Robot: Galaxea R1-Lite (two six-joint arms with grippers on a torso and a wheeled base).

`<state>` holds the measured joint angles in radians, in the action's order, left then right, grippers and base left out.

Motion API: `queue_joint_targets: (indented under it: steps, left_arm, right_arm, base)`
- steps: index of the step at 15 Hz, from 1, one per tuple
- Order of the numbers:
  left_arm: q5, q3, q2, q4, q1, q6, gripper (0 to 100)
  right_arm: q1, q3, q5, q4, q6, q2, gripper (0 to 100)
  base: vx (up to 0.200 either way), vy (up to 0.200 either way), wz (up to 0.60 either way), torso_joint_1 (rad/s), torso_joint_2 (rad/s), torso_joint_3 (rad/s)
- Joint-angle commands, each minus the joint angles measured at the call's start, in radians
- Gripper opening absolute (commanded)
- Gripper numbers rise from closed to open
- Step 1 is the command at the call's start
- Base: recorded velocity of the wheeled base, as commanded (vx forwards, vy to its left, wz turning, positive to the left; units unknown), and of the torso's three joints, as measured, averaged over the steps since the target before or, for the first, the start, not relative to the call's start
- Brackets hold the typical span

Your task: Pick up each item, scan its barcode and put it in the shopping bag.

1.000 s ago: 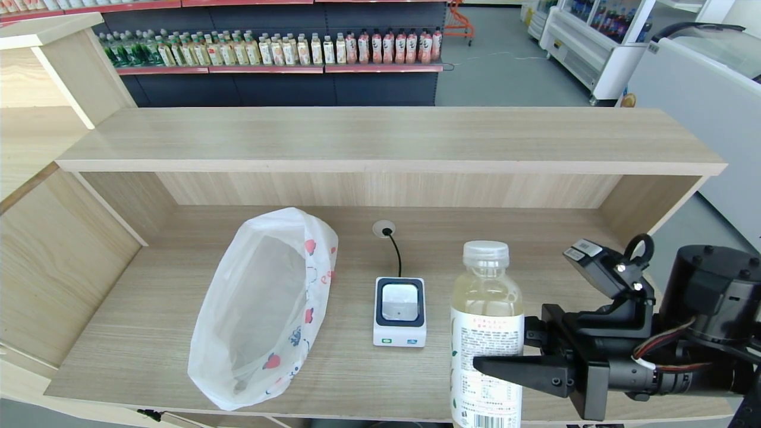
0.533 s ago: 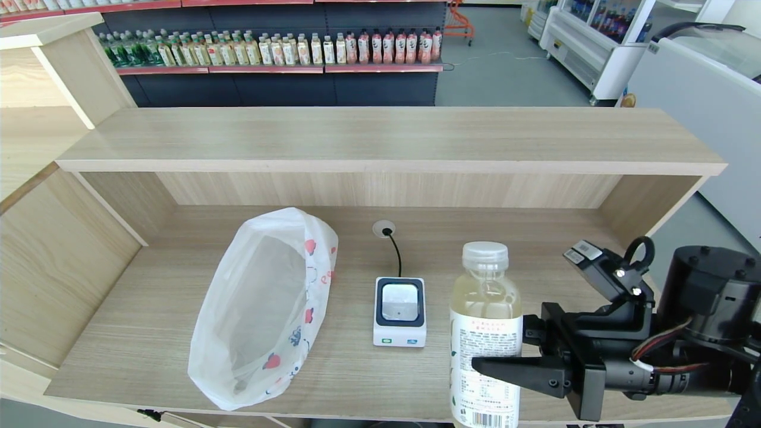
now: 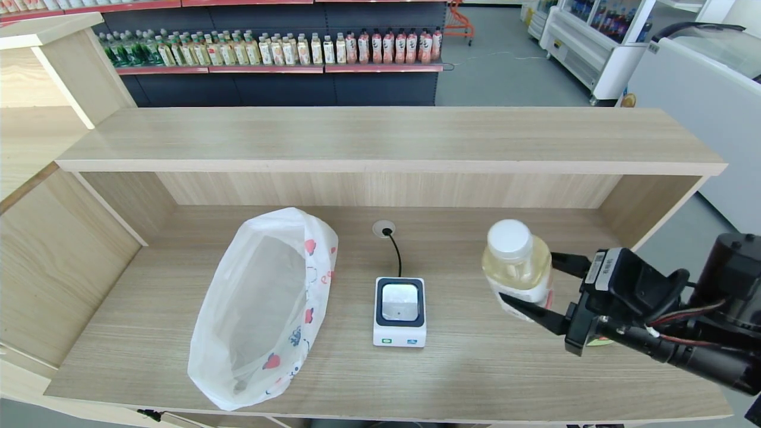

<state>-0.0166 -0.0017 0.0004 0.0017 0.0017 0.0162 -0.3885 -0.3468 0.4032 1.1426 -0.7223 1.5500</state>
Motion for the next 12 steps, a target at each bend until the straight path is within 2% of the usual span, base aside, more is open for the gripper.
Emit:
queue_joint_targets:
  steps: [1, 5, 8, 12]
  left_arm:
    - [0.000, 0.000, 0.000, 0.000, 0.000, 0.001, 100]
    - [0.000, 0.000, 0.000, 0.000, 0.000, 0.001, 100]
    - [0.000, 0.000, 0.000, 0.000, 0.000, 0.001, 100]
    - [0.000, 0.000, 0.000, 0.000, 0.000, -0.005, 100]
  right_arm:
    - [0.028, 0.006, -0.075, 0.006, -0.120, -0.102, 0]
    - [0.059, 0.072, -0.089, 0.006, -0.310, -0.186, 0]
    - [0.117, 0.091, -0.087, -0.001, -0.362, -0.258, 0]
    - [0.128, 0.098, -0.089, -0.006, -0.387, -0.312, 0]
  base:
    - [0.000, 0.000, 0.00, 0.000, 0.00, 0.000]
    - [0.000, 0.000, 0.00, 0.000, 0.00, 0.000]
    - [0.000, 0.000, 0.00, 0.000, 0.00, 0.000]
    - [0.000, 0.000, 0.00, 0.000, 0.00, 0.000]
